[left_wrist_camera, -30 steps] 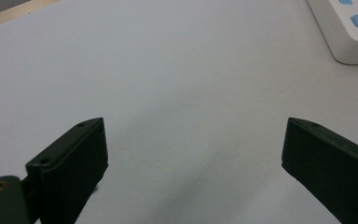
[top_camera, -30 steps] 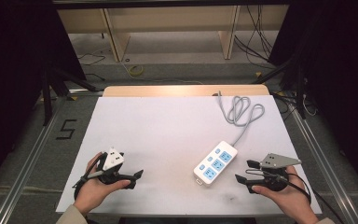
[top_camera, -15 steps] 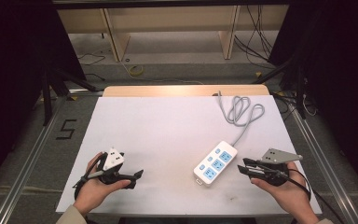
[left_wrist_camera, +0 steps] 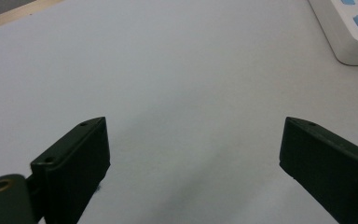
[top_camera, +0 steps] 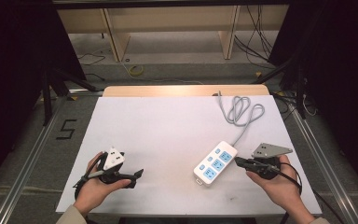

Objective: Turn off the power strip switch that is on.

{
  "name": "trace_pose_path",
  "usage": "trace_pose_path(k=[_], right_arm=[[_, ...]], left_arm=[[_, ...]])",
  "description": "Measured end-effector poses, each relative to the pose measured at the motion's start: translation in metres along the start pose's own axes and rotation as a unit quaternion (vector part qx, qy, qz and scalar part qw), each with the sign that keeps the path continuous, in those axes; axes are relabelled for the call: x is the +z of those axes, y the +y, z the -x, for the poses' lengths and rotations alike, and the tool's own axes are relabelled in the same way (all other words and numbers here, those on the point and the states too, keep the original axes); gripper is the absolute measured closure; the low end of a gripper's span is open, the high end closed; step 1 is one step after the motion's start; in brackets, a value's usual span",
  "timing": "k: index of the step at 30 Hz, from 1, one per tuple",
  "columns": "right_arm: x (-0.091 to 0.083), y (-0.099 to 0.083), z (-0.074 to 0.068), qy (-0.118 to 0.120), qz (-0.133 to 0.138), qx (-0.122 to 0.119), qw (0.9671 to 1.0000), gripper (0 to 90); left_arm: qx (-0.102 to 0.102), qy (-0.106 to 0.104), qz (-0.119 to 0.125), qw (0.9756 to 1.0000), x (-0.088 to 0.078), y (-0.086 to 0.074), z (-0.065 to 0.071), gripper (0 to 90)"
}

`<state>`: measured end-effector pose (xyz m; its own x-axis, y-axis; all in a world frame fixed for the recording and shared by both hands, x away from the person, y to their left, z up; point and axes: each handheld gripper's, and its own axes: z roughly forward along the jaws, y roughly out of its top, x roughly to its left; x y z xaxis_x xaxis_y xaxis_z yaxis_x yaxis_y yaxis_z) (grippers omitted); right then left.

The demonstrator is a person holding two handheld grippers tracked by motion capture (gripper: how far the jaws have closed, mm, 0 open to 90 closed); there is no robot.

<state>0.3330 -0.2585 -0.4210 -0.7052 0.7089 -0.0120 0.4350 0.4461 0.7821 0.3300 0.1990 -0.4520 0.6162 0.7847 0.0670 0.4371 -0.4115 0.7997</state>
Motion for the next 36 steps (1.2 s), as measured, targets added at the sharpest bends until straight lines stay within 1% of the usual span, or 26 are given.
trace_pose_path(k=[10,19,25,30,36], right_arm=[[0.01,0.01,0.002,0.008,-0.013,0.012,0.9998,90.0],[0.022,0.019,0.003,0.013,-0.027,0.01,0.9995,90.0],[0.028,0.023,0.006,0.014,-0.036,0.011,0.9992,90.0],[0.032,0.025,0.008,0.015,-0.043,0.015,0.9988,90.0],[0.036,0.027,0.009,0.019,-0.053,0.022,0.9982,90.0]], left_arm=[[0.001,-0.001,-0.001,1.0,0.0,0.001,0.001,8.1],[-0.002,-0.002,0.001,1.0,0.002,0.001,0.002,8.2],[-0.005,-0.003,0.003,1.0,0.002,0.001,0.001,8.5],[0.0,-0.007,0.001,1.0,0.003,0.002,0.003,8.9],[-0.003,-0.005,0.001,1.0,0.003,0.002,0.002,9.1]])
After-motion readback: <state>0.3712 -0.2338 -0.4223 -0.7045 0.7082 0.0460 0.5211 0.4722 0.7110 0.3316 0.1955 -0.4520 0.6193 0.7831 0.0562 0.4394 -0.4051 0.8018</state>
